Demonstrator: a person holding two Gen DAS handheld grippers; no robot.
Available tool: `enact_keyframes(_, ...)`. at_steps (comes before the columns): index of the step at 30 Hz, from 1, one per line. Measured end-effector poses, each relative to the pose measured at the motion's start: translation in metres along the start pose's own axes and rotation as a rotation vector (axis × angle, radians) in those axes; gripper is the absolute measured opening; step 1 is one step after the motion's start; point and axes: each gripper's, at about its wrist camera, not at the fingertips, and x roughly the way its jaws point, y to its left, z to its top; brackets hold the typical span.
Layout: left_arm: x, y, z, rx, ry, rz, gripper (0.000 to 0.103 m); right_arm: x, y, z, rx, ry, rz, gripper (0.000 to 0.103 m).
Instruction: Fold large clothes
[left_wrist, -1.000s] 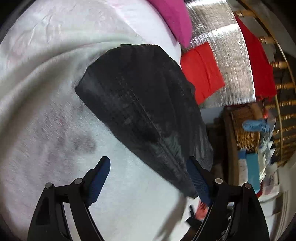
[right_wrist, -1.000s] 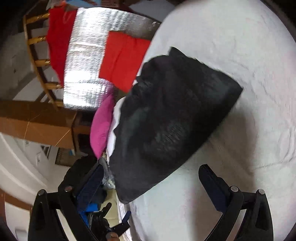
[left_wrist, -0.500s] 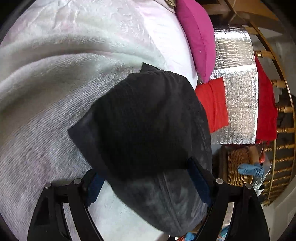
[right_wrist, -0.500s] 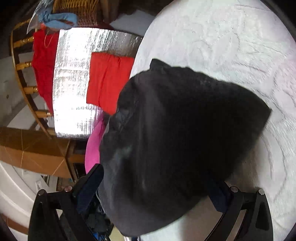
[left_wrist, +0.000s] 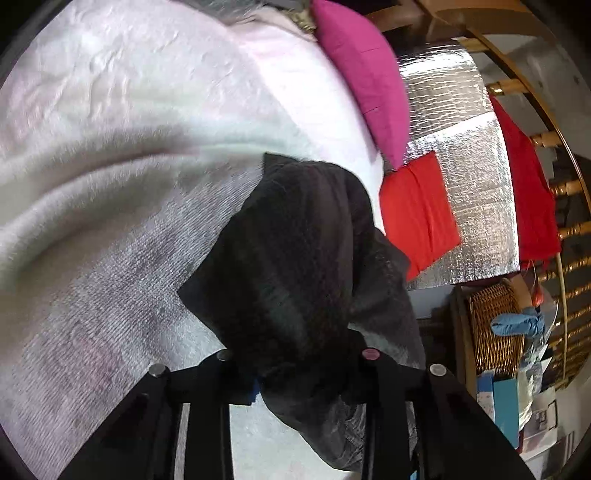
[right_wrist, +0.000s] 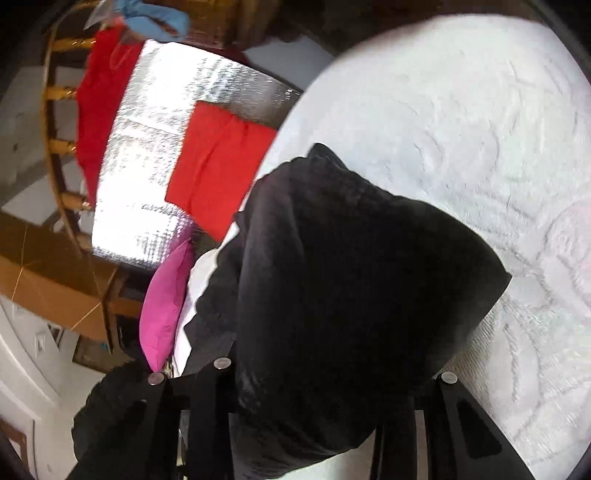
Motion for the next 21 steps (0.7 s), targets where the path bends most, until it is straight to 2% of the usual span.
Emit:
enact_keyframes(6, -0.043, -0.001, -0.022, 0.059, 0.038, 0.016, 0.03, -0.037, -0.003, -0.01, -0.026, 0.029, -0.008, 0.037)
enact_keyframes(13, -0.083, 0.021, -0.059, 0.108, 0.081, 0.054, 0.03, -0.097, -0.04, -0.042, -0.049, 0.057, -0.016, 0.038)
enact_keyframes(15, -0.077, 0.029, -0.058, 0.095, 0.111, 0.075, 0.038, -0.098, -0.051, -0.05, -0.038, 0.084, -0.031, 0.039)
enact_keyframes(17, -0.072, 0.039, -0.053, 0.028, 0.16, 0.086, 0.049, -0.094, -0.061, -0.05, -0.006, 0.126, -0.04, 0.047)
enact_keyframes(18, -0.075, 0.045, -0.049, -0.019, 0.19, 0.085, 0.051, -0.095, -0.064, -0.049, 0.019, 0.141, -0.043, 0.058)
enact_keyframes(20, -0.091, 0.048, -0.048, -0.037, 0.2, 0.071, 0.053, -0.104, -0.063, -0.05, 0.039, 0.177, -0.058, 0.07)
enact_keyframes(21, -0.102, 0.046, -0.048, -0.02, 0.194, 0.081, 0.055, -0.111, -0.061, -0.051, 0.032, 0.182, -0.053, 0.072)
